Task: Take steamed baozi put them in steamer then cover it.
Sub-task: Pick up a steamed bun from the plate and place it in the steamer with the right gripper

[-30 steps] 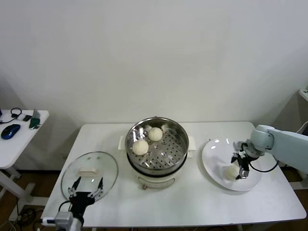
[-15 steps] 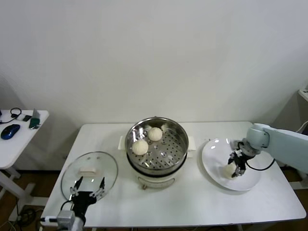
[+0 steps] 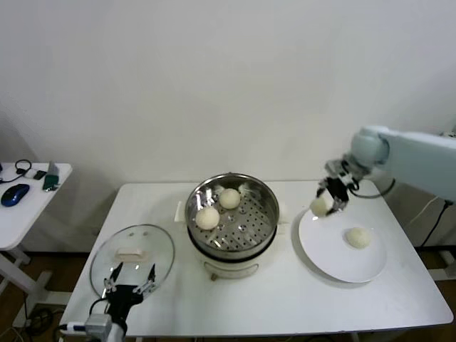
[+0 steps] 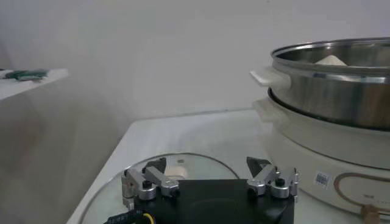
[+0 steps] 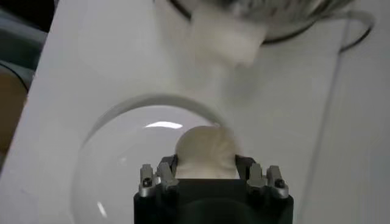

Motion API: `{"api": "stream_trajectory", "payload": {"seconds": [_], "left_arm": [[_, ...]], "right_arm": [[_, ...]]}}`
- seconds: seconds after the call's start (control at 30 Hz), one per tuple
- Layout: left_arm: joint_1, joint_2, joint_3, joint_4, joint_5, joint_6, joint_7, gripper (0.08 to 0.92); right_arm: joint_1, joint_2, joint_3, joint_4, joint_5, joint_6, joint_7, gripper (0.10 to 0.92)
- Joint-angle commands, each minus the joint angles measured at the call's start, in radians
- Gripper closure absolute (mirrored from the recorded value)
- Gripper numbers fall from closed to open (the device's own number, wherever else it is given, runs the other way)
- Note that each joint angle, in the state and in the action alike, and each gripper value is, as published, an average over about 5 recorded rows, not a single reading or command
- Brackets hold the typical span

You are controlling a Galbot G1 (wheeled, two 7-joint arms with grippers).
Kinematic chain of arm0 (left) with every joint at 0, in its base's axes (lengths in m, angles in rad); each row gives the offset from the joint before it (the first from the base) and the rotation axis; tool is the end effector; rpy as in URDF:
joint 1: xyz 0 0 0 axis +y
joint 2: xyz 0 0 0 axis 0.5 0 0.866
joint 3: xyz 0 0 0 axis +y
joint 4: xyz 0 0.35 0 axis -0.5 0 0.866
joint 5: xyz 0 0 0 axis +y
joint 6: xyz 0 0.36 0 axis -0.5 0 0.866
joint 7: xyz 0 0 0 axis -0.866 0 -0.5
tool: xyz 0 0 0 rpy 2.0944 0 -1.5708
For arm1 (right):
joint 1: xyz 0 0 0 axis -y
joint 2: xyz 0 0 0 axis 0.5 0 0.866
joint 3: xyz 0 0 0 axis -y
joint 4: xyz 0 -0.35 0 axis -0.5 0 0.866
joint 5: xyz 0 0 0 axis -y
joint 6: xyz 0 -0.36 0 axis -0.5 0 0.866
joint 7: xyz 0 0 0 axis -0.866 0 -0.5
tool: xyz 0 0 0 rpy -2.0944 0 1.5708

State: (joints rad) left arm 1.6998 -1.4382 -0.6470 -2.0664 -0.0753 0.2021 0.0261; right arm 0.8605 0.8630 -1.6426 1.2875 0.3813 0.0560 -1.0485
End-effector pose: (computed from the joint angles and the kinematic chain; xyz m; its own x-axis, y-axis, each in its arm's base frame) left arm 0.1452 0.0623 -0.3276 -0.9391 -0.0376 0.3414 -0.0048 0.9953 0.0964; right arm 0.5628 -0.0755 -0.0083 -0.2031 -0.1507 0.9675 -0.8530 -0.4579 -0.2505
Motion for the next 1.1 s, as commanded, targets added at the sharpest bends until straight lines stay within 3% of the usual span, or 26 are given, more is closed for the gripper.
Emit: {"api": "stream_trajectory", "payload": {"seconds": [0.03,0.3,0.73,1.1], "left_arm": [[0.002,0.001,-0.001,-0.006,0.008,-0.001,0.0,0.177],[0.007,-0.001,-0.002,-0.012,0.014,-0.004,0.0,0.177],[0.023,-0.002,-0.027,-0.023,0.005,-0.011,-0.003,0.177],[0.018,-0.002,-0.029,-0.015,0.002,-0.013,-0.003,0.177]], "right_arm": [[0.297,0.201,0.036,0.142,-0.061,0.265,-0.031,0.38],[0.15,0.367,0.107,0.33,-0.255,0.297,0.029,0.38],[-0.092,0.432,0.072,0.307,-0.494,0.314,0.07,0.381],[-0.179,0.429,0.06,0.238,-0.527,0.304,0.087,0.381]]}}
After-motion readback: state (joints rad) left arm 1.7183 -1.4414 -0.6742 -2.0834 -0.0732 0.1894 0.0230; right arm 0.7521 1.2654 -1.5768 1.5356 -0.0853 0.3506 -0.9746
